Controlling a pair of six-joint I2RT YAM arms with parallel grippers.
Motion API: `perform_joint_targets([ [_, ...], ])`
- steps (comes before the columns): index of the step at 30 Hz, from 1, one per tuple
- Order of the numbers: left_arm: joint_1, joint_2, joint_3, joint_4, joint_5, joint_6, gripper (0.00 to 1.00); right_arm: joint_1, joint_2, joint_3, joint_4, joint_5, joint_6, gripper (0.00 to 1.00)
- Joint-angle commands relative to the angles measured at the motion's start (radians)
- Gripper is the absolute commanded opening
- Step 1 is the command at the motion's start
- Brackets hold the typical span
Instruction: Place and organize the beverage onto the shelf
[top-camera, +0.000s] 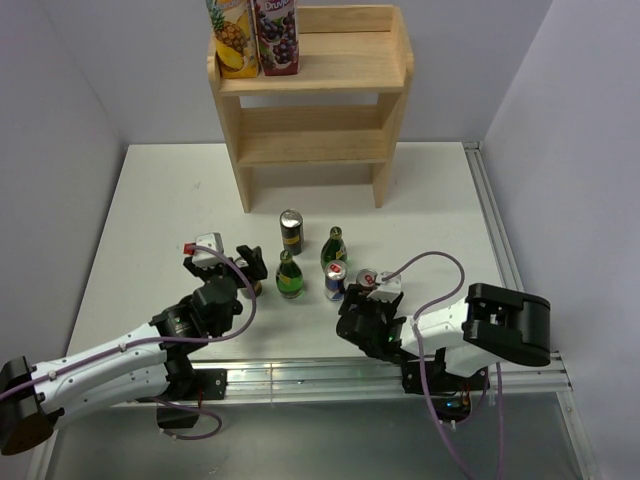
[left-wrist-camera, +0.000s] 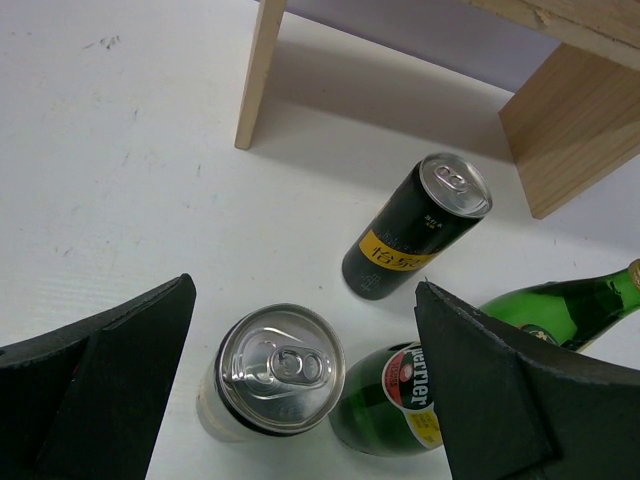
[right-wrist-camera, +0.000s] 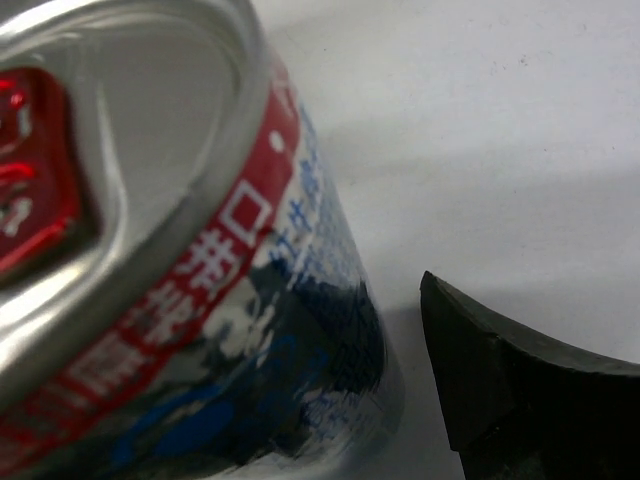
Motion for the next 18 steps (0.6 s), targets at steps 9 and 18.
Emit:
perform_joint_targets([
  [9,-0.006,0.021,-0.009,0.056,0.004,0.015,0.99,-0.014,0.111,0.056,0.090,0.047,-0.035,0.30],
  [18,-0.006,0.010,-0.021,0.048,-0.001,0.001,0.99,-0.014,0.104,0.106,-0.159,0.066,0.117,0.00],
])
